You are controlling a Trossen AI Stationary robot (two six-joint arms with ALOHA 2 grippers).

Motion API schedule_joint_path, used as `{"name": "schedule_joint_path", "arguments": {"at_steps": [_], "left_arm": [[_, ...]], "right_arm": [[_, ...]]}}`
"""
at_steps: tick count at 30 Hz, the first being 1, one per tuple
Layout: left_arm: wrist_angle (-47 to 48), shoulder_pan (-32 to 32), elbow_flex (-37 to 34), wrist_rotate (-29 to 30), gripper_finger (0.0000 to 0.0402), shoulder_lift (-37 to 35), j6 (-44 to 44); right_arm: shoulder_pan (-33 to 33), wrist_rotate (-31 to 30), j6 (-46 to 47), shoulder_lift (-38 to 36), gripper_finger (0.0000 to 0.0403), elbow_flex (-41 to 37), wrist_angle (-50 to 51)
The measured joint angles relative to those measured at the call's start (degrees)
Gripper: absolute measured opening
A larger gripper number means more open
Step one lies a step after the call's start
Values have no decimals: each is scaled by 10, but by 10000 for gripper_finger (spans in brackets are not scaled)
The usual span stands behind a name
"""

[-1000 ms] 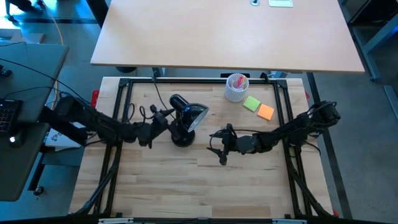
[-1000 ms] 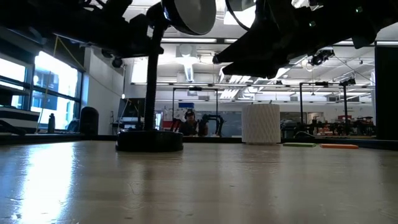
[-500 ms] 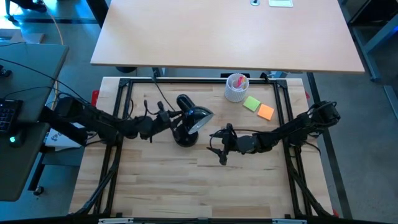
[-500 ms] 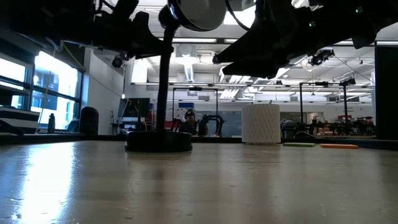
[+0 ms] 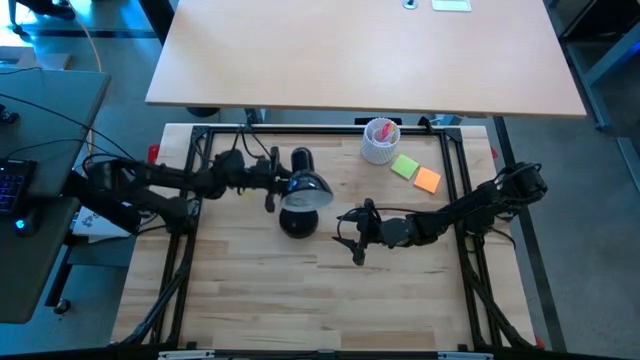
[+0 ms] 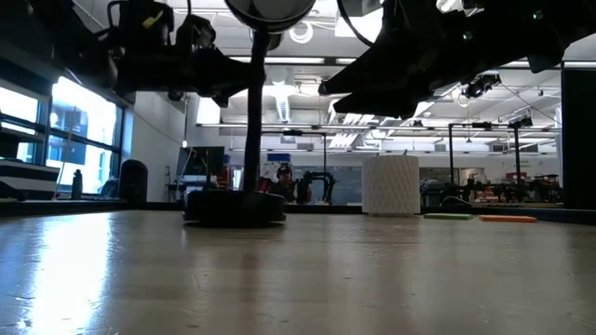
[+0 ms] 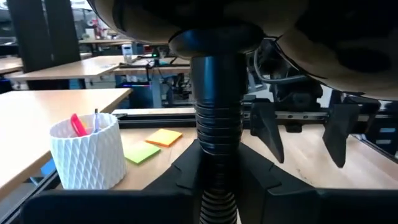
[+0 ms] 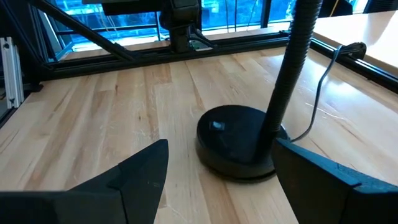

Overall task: Screw lightbulb
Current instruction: Insert the lightbulb into the lamp

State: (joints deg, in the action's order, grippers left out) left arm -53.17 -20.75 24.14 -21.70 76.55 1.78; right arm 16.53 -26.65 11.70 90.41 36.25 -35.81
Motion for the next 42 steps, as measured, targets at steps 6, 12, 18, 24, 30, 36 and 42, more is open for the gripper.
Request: {"name": "schedule_joint_path", "arguments": {"at_steps": [6, 12, 18, 24, 30, 36, 42], "left_arm": [[8, -55, 0, -65, 81, 0, 9], [33, -61, 0, -65, 88, -5, 4], [131, -66, -1, -65, 141, -41, 16], [238, -66, -1, -27, 190, -108, 12], [270, 46, -1, 185, 182, -95, 1], [134, 143, -1, 375, 177, -4, -46], [44, 172, -1, 500, 173, 79, -81]], "right_arm": [[0, 0, 0, 0, 284, 0, 0], [0, 0, 4, 0, 284, 0, 3], [0, 2, 13, 0, 284, 0, 14], [0, 1, 13, 0, 284, 0, 19], [0, -8, 12, 0, 284, 0, 19], [0, -27, 13, 0, 284, 0, 20], [0, -23, 13, 0, 284, 0, 24]]}}
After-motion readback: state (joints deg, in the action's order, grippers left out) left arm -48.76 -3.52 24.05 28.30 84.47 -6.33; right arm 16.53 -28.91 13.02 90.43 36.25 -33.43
